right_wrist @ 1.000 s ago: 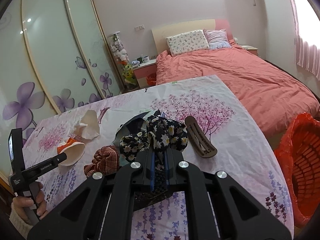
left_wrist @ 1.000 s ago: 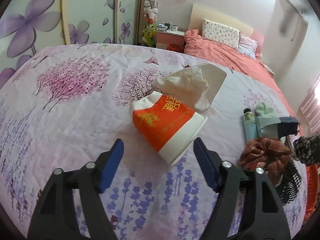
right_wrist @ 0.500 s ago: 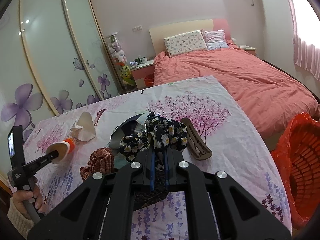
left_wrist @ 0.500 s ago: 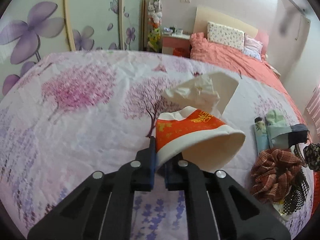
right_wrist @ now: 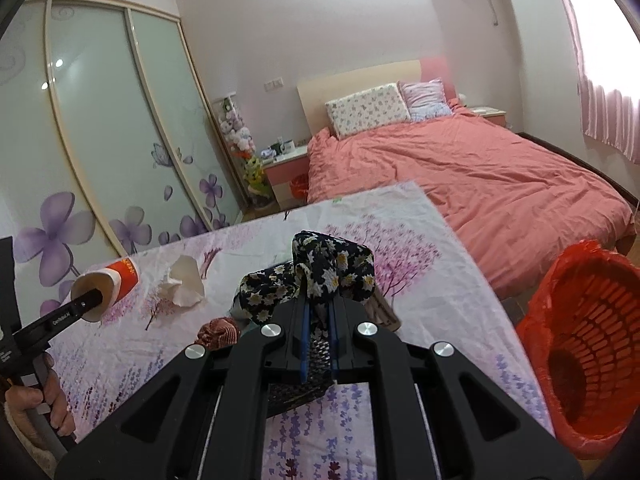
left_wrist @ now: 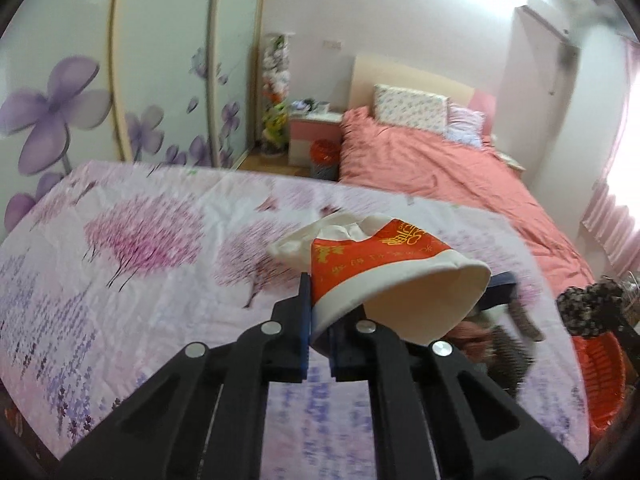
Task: Collect trash
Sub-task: 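Lift the paper cup with the left tool while the right tool carries the floral cloth toward the red basket, then open the left tool over the red basket while the right tool drops the floral cloth in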
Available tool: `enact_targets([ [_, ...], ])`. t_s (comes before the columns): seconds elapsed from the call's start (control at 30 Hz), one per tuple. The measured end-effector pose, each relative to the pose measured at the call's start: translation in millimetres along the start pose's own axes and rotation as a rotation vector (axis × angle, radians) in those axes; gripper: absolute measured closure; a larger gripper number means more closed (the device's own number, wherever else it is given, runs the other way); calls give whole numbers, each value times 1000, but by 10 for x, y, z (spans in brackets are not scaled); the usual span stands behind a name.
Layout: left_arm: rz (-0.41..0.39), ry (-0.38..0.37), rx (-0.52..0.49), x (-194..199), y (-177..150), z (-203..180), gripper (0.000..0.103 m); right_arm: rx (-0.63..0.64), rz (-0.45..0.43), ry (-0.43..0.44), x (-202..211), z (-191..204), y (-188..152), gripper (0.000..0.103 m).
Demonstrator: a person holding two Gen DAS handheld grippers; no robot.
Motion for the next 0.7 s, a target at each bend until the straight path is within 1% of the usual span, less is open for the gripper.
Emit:
enact_targets([
  [0.17, -34, -69, -33, 231, 128, -441, 95, -20, -50, -15, 224, -126, 100, 95],
  [0.3, -44, -119, -66, 338, 156, -799, 95, -39, -85, -29, 376, -237, 170, 95],
  [0.53, -41, -201, -127, 453, 121, -1386, 95, -74, -148, -65, 628, -508, 246, 95],
  [0.7, -28, -268, -167, 470, 52, -1849, 95, -93, -194, -120, 828, -802, 261, 95],
])
Point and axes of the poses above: each gripper's, at about its wrist camera, not at the fingertips, and x roughly against the way its jaws point, z to its left, y to its top, the point moved 4 cm from there along -x, roughly the way its jaws point, and after that the axes turned 6 degrees about -x, right-handed, at the moved point
